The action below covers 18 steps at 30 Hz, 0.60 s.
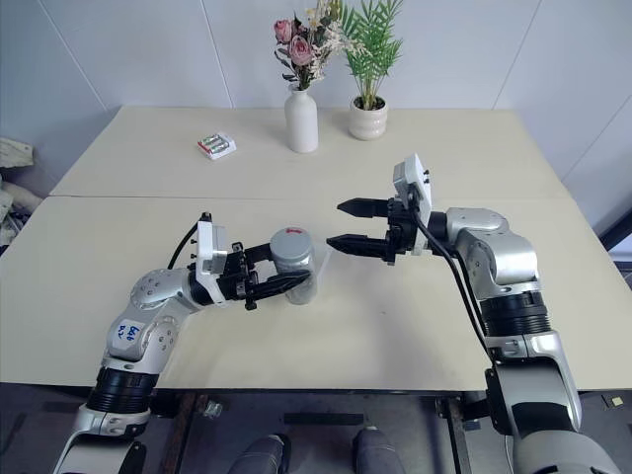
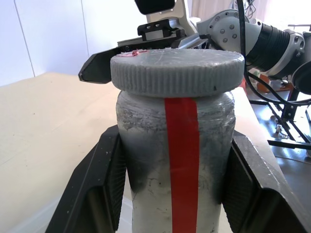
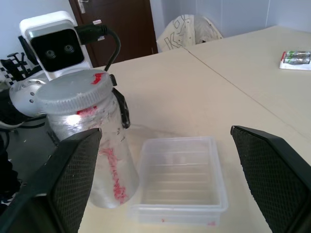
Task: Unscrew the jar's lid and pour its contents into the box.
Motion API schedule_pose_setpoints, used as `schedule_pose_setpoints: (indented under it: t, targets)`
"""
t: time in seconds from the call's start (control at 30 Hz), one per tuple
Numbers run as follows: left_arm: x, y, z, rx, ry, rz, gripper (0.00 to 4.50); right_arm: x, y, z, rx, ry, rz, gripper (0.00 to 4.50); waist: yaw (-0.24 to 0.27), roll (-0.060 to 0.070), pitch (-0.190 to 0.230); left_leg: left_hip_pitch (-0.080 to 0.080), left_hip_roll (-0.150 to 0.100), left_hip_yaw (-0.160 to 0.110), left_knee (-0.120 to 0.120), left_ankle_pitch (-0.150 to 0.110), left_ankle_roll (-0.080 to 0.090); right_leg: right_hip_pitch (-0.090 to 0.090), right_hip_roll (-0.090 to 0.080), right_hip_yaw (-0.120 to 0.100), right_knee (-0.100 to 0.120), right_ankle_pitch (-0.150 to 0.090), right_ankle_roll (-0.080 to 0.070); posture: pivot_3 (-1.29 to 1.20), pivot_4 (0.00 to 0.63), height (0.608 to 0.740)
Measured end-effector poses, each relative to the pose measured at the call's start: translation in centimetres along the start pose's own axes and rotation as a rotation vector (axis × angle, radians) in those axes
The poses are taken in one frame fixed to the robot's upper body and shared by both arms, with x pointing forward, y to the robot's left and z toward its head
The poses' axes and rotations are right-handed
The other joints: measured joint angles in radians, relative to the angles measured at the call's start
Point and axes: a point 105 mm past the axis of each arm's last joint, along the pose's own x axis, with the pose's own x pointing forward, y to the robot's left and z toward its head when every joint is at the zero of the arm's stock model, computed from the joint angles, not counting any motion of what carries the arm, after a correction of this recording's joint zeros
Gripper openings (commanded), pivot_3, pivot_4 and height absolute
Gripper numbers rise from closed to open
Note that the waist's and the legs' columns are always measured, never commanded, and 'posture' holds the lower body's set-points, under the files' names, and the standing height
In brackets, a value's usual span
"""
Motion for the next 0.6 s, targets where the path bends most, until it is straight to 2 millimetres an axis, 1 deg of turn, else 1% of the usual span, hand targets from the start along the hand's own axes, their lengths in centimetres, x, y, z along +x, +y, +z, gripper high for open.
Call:
schedule_pose_setpoints:
  t: [0.2, 0.47, 0.6]
  targets:
    - [0.0, 0.0, 0.0, 0.001, 0.000, 0.001, 2.27, 0.8, 1.4, 1.1, -0.001, -0.019, 0.062, 4.48, 0.000, 0.000, 0.000, 0.000, 0.000, 0.000, 0.000, 0.000, 0.000, 0.000, 0.000, 0.000, 0.000, 0.000, 0.000, 0.00, 0.150, 0.740]
    - [0.0, 0.0, 0.0, -0.001, -0.001, 0.001, 2.27, 4.2, 2.5, 1.2, 0.009, -0.082, 0.117, 4.48, 0.001, 0.000, 0.000, 0.000, 0.000, 0.000, 0.000, 0.000, 0.000, 0.000, 0.000, 0.000, 0.000, 0.000, 0.000, 0.00, 0.150, 0.740]
    - [0.0, 0.0, 0.0, -0.001, -0.001, 0.002, 2.27, 5.0, 2.9, 1.0, 0.010, -0.082, 0.141, 4.48, 0.002, 0.000, 0.000, 0.000, 0.000, -0.001, 0.000, 0.000, 0.000, 0.000, 0.000, 0.000, 0.000, 0.000, 0.000, 0.00, 0.150, 0.740]
